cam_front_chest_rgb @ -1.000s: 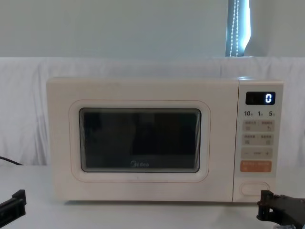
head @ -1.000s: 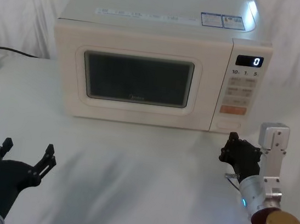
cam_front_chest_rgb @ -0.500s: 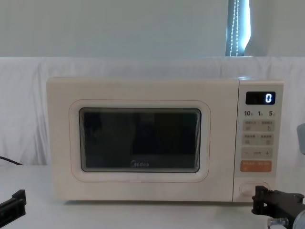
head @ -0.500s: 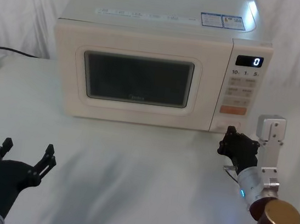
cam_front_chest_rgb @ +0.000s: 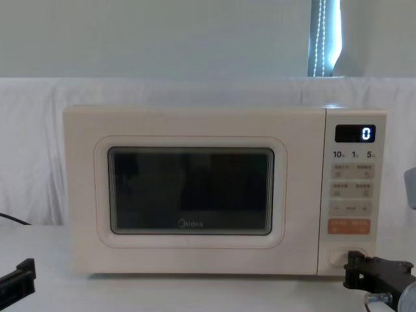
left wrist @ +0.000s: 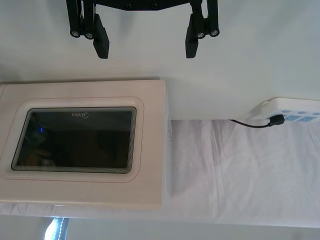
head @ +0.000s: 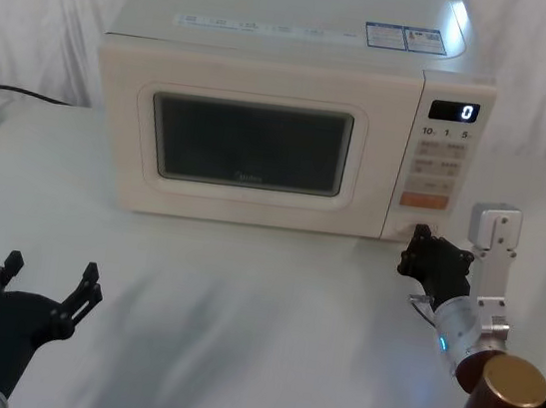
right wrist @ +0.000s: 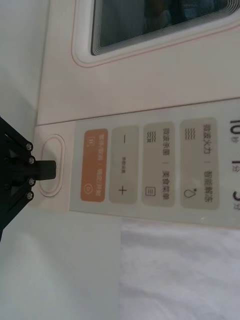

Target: Press the button to open the microwave door with one hand; close the microwave door with the other hand.

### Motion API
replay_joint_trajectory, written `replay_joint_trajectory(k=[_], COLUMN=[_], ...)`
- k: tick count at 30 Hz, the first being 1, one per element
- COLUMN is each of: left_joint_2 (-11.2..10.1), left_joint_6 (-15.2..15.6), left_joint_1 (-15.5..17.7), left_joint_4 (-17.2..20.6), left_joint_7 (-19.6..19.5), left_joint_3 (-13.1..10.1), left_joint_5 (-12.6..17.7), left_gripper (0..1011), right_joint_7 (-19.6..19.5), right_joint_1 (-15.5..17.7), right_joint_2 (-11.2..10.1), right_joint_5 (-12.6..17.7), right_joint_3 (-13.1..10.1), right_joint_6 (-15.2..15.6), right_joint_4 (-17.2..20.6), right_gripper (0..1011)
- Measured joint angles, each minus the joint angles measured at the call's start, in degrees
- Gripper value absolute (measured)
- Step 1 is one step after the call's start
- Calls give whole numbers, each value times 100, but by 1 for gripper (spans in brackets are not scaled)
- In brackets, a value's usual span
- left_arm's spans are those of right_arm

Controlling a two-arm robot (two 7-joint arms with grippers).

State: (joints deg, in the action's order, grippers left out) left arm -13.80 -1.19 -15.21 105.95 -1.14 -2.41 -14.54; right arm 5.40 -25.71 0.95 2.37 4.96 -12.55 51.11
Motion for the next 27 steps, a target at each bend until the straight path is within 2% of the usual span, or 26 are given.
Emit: replay_joint_trajectory(k=[14,27], left_joint_2=[0,0], left_joint_6=[0,0], left_joint_1=[0,0], left_joint_4=[0,0], left_joint_7=[0,0], left_joint_3=[0,0], left_joint_5=[0,0], left_gripper=[1001,1001], right_joint_7=[32,55], right_joint_1=[-165,-369], right_joint_2=[15,40], right_joint_5=[55,-19], right_joint_3=[-51,11], right_joint_6=[-107,-124], right_joint_4=[-296,-621], right_gripper=[0,0])
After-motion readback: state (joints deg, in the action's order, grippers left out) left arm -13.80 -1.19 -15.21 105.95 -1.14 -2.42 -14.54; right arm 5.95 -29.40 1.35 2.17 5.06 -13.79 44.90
